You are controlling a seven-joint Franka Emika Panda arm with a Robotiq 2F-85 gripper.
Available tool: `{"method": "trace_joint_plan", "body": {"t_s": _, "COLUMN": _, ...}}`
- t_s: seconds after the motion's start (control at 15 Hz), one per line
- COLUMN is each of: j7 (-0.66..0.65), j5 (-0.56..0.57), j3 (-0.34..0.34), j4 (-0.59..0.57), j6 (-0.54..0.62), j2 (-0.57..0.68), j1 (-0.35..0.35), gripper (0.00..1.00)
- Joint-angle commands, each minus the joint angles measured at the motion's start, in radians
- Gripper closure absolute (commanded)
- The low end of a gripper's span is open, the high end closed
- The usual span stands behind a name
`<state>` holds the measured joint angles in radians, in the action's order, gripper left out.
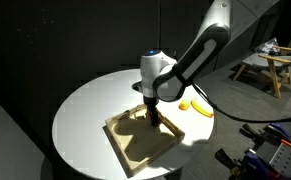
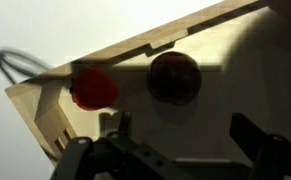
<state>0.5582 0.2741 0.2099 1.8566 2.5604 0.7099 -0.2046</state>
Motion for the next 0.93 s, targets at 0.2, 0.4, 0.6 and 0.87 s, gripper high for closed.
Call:
{"method": "trace_joint_plan", "body": {"t_s": 0.2, "j7": 0.015, "j5": 0.027, "j3": -0.001, "j4": -0.009, "j6": 0.012, "j2": 0.011, "j1": 0.018, "gripper": 0.0}}
{"method": "trace_joint_plan", "body": {"t_s": 0.4, "j7": 0.014, "j5": 0.028, "j3": -0.004, "j4": -0.008, "j6": 0.011, "j2": 0.015, "j1": 0.019, "gripper": 0.0}}
{"method": "trace_joint_plan", "body": {"t_s": 0.6, "j7": 0.013, "j5": 0.028, "j3": -0.006, "j4": -0.007, "j6": 0.011, "j2": 0.019, "j1": 0.018, "gripper": 0.0}}
{"method": "trace_joint_plan", "body": {"t_s": 0.87, "j7": 0.011, "j5": 0.028, "j3": -0.007, "j4": -0.006, "j6": 0.009, "j2": 0.026, "j1": 0.019, "gripper": 0.0}}
